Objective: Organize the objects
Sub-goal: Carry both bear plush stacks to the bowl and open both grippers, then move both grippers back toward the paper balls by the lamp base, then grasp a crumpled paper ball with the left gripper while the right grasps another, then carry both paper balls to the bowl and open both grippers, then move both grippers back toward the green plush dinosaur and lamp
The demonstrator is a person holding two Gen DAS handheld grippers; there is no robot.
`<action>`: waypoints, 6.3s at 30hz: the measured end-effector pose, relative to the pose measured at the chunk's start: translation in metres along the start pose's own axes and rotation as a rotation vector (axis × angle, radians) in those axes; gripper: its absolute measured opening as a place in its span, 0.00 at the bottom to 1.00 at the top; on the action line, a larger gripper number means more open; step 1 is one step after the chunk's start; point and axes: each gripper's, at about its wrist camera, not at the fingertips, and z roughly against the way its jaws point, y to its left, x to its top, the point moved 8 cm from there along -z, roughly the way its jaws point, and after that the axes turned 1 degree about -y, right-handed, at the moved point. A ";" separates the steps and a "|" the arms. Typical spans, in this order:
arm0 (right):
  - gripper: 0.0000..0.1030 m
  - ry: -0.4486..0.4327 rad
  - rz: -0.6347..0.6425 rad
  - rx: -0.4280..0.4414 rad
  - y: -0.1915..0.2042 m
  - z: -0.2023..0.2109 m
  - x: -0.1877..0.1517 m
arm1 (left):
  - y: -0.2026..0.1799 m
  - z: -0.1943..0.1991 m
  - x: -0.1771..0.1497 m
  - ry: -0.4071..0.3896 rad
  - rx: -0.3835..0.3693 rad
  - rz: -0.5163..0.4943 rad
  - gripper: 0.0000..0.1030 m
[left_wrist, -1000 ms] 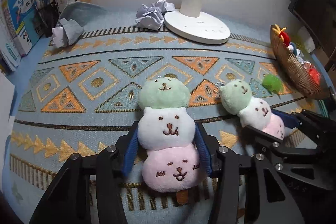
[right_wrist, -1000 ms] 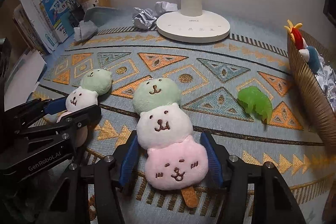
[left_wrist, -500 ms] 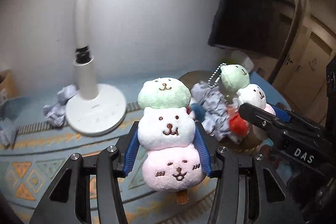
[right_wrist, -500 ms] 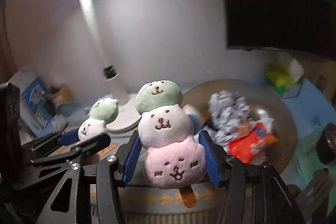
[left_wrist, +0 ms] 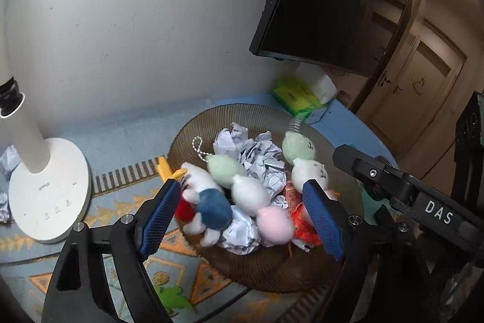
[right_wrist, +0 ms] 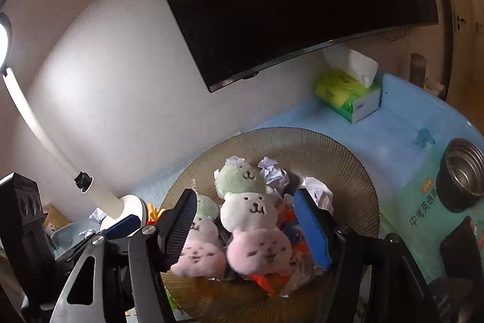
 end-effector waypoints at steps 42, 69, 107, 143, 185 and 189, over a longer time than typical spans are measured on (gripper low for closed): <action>0.74 0.325 0.447 0.193 0.191 -0.053 -0.232 | 0.248 0.197 -0.193 -0.106 0.535 0.473 0.79; 0.82 0.264 0.602 0.291 0.328 -0.100 -0.190 | 0.390 0.236 -0.126 -0.150 0.667 0.597 0.81; 0.29 0.251 0.532 0.429 0.334 -0.093 -0.203 | 0.321 0.193 -0.136 -0.126 0.547 0.392 0.43; 0.48 0.377 0.558 0.351 0.214 -0.015 -0.267 | 0.198 0.169 -0.195 -0.044 0.476 0.335 0.45; 0.66 0.071 -0.089 -0.050 -0.058 0.021 -0.025 | -0.011 0.026 -0.026 -0.060 0.097 -0.046 0.85; 0.66 0.044 -0.049 -0.015 -0.034 0.039 -0.026 | 0.020 0.061 -0.033 -0.094 0.152 0.010 0.85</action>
